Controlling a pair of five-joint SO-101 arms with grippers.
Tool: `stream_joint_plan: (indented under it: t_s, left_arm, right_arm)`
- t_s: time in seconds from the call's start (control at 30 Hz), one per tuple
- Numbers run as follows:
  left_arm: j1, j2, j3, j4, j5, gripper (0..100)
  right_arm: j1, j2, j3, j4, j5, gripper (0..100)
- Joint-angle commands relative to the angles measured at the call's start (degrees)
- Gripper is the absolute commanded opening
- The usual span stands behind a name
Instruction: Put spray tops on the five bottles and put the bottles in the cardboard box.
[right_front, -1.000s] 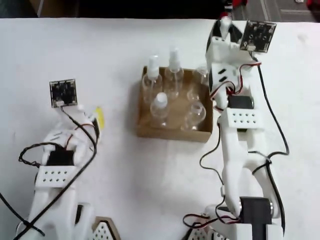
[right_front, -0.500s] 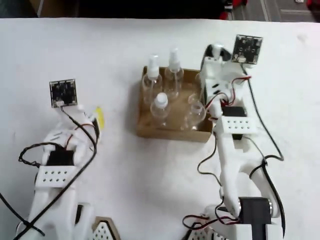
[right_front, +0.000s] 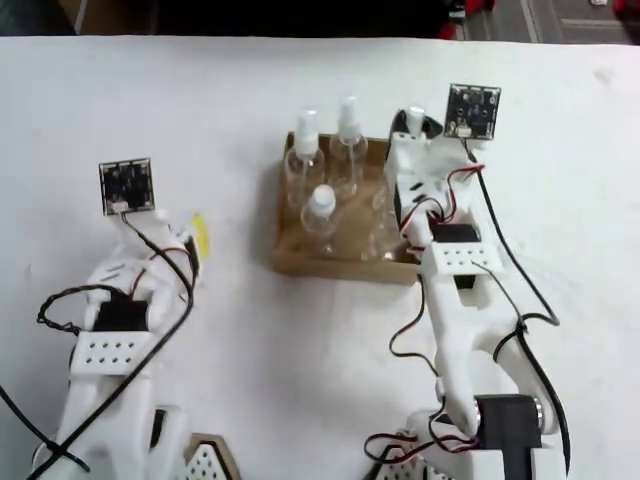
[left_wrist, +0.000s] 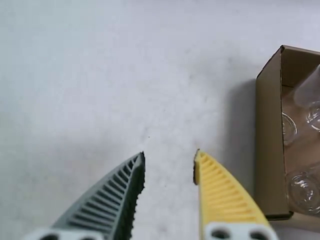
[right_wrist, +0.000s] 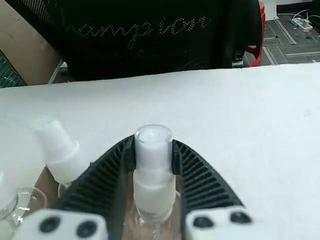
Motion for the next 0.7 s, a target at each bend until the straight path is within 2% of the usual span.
stream_joint_plan:
  t_s: [0.0,0.07,0.3,0.57,0.67]
  left_arm:
    - [0.40,-0.92,-0.79,-0.88,-0.53,15]
    - [0.40,-0.92,-0.79,-0.88,-0.53,15]
    - [0.40,-0.92,-0.79,-0.88,-0.53,15]
    - [0.40,-0.92,-0.79,-0.88,-0.53,15]
    - [0.40,-0.92,-0.79,-0.88,-0.53,15]
  right_arm:
    - [-0.31,-0.13,0.18,-0.92,0.18,2.2]
    - [-0.31,-0.22,0.18,-0.75,0.18,4.2]
    - [-0.13,-0.75,1.23,-0.57,0.18,22.5]
    - [-0.04,-2.95,1.58,-0.22,0.18,23.0]
    - [-0.31,-7.52,2.29,3.21,0.18,23.0]
